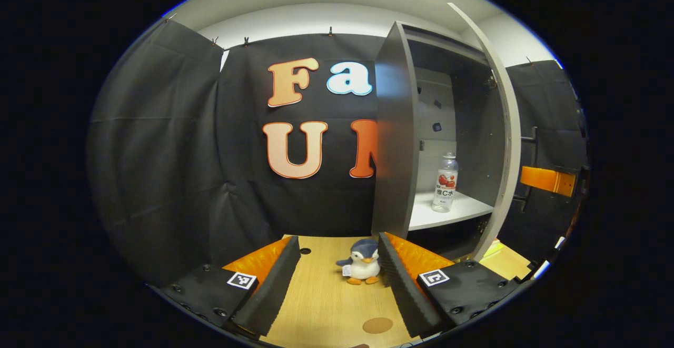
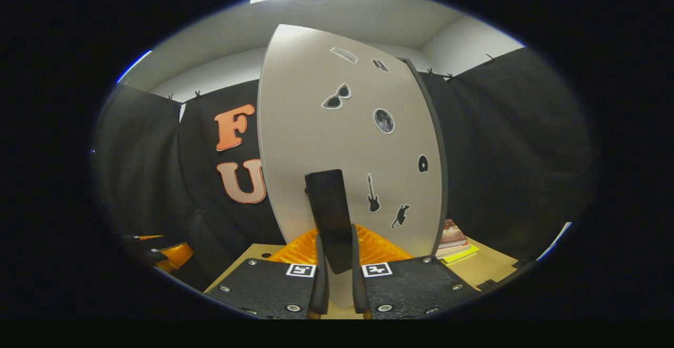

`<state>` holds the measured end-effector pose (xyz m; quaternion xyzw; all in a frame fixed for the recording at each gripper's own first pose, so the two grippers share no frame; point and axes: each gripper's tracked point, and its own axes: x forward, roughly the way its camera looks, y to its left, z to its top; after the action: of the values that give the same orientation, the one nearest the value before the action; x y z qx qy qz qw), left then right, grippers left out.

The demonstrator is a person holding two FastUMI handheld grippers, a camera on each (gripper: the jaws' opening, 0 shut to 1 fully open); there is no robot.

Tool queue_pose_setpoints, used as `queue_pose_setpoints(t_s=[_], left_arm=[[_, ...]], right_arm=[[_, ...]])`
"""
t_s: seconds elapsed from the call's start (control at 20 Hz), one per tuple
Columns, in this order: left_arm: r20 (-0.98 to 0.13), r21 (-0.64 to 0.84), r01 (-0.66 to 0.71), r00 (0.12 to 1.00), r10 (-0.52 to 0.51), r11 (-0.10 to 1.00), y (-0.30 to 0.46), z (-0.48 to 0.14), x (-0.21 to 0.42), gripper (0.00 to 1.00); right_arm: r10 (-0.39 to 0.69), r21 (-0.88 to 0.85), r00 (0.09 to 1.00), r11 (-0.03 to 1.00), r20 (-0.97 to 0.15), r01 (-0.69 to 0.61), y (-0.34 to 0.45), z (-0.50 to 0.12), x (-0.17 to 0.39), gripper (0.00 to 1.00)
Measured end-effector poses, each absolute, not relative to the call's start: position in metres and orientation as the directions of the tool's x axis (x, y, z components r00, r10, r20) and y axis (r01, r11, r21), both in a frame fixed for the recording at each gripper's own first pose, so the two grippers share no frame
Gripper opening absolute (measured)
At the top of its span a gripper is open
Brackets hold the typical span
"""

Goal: Open the cabinet door with the right hand, grasp the bottle in the cabinet with the left hand and place it on the coaster, then close the cabinet door with the right hand.

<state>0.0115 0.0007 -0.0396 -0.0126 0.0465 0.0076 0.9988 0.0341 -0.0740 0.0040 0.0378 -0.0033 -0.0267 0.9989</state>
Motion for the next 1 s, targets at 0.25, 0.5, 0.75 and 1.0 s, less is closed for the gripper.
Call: queue_pose_setpoints(t_s=[0.25,0.5,0.75,1.0], left_arm=[[-0.097,-0.043,0.006,0.995,-0.010,0.999,-0.020,-0.040,0.009,0.96],[-0.089,-0.048,0.051,0.995,-0.055,0.998,-0.050,-0.037,0.005,0.96],[-0.098,-0.051,0.087,0.991,-0.092,0.995,-0.081,-0.040,-0.002,0.96],[-0.098,-0.049,0.090,0.991,-0.094,0.995,-0.099,-0.040,-0.011,0.96]], right_arm=[[-0.116,0.059,0.993,0.992,0.003,0.116,-0.110,0.006,0.001,0.17],[-0.149,0.063,0.989,0.987,0.009,0.148,-0.155,0.009,-0.034,0.11],[-0.165,0.043,0.986,0.985,0.011,0.165,-0.198,0.015,-0.056,0.12],[-0.176,0.058,0.984,0.983,-0.006,0.176,-0.237,0.010,-0.066,0.12]])
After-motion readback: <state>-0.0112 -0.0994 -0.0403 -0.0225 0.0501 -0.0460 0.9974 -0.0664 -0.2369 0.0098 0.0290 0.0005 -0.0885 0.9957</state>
